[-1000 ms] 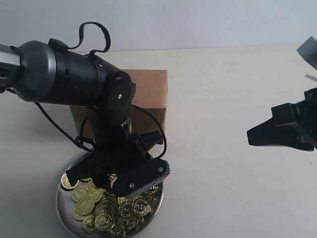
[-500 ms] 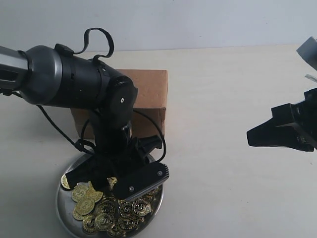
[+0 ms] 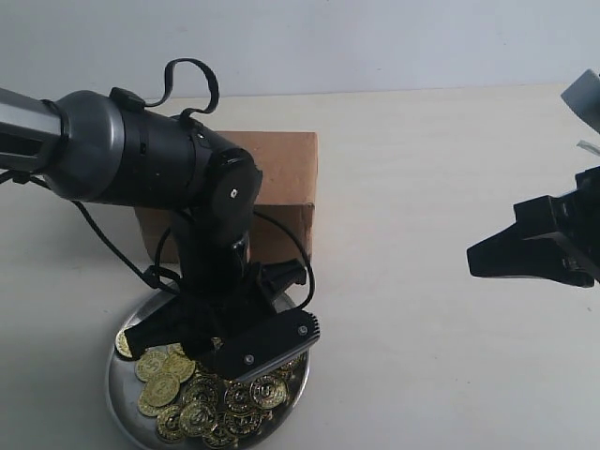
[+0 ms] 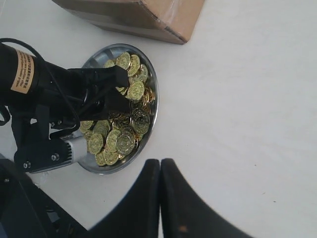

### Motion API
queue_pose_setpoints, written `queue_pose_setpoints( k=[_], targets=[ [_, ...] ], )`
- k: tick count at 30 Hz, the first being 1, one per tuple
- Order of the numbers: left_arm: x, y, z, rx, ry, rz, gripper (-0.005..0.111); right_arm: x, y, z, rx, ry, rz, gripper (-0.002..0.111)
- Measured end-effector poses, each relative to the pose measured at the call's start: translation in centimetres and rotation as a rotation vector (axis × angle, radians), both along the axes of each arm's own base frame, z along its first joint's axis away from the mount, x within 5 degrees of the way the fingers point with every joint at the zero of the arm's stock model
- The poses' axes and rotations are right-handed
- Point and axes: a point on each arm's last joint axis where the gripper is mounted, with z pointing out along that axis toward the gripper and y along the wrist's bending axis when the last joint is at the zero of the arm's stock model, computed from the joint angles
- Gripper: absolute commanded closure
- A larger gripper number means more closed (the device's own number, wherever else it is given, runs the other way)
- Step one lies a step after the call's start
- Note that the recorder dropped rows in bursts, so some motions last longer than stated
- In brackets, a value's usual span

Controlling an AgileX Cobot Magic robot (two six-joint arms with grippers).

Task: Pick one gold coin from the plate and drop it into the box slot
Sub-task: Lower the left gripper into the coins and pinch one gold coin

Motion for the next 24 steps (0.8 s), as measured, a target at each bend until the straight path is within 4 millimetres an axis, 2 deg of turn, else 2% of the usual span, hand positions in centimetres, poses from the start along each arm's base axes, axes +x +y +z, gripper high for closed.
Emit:
queue_pose_setpoints(
  k=[2, 24],
  targets=[
    [-0.02, 0.02, 0.0, 0.003, 0.003, 0.0, 0.055, 0.0, 0.0, 0.0, 0.0, 0.0, 0.0, 0.108],
    [0.1, -0.1, -0.32, 0.002, 0.001, 0.01, 0.056, -0.03, 0.02, 0.0, 0.001, 0.002, 0.003, 0.108]
  ],
)
